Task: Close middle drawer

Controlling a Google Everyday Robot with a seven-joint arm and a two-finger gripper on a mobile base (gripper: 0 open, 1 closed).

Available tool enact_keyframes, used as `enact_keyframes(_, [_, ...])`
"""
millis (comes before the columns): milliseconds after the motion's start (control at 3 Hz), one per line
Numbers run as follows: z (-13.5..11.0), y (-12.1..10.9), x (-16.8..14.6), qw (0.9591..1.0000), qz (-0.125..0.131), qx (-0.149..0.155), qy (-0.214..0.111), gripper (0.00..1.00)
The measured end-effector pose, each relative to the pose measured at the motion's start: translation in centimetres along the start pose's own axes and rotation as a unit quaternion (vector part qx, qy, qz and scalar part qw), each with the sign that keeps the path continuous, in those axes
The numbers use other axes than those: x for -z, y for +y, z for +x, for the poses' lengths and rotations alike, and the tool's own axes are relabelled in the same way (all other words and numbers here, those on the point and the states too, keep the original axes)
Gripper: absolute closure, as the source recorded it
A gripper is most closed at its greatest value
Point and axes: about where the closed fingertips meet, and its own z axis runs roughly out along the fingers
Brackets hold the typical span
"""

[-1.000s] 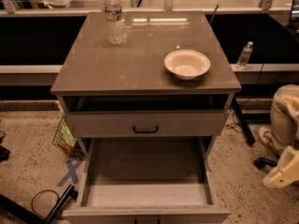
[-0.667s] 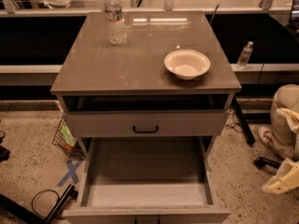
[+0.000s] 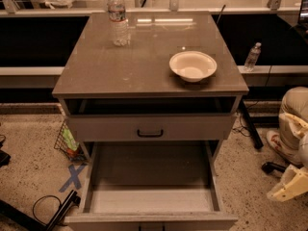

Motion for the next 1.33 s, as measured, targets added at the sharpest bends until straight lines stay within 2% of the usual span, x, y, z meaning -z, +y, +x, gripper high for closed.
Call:
enact_keyframes(333, [3.2,3.7,-2.7,0.9994,-0.015,-0.032,-0.001,0.18])
enact_keyframes(667, [7.9,9.6,-7.1,0.9964,-0.037,-0.076,-0.012,0.42])
enact_keyframes(1000, [12.2,14.6,-11.7,0.9935,-0.053,-0.096,-0.030,0.65])
enact_keyframes(1333, [15.2,18.0,-15.7,0.9902,-0.080,-0.100,-0.055,0.88])
